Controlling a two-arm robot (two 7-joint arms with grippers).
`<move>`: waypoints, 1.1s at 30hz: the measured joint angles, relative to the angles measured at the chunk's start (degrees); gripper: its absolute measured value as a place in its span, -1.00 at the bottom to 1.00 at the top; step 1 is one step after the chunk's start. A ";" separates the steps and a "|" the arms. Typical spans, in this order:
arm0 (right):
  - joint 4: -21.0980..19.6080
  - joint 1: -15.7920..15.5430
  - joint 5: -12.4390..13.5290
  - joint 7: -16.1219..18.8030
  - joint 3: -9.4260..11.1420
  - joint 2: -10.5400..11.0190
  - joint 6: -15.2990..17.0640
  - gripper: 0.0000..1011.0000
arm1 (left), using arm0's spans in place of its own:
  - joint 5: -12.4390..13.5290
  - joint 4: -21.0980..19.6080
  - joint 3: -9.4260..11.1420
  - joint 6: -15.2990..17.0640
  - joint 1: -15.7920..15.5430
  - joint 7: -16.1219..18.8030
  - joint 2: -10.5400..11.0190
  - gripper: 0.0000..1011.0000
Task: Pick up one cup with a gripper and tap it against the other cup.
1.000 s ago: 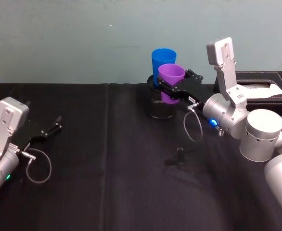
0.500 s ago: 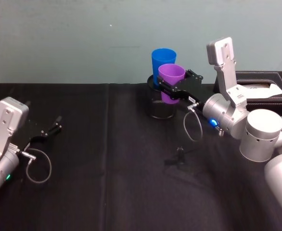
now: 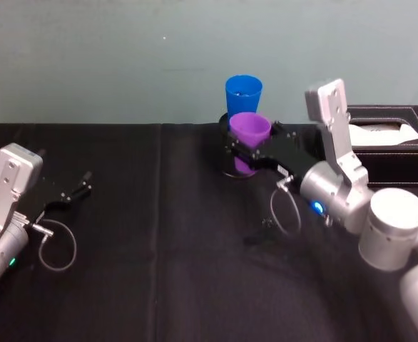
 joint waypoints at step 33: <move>-1.86 -14.59 -6.86 -3.47 0.39 -1.54 -12.70 0.43 | 0.01 0.00 0.00 0.00 0.00 0.00 0.00 0.98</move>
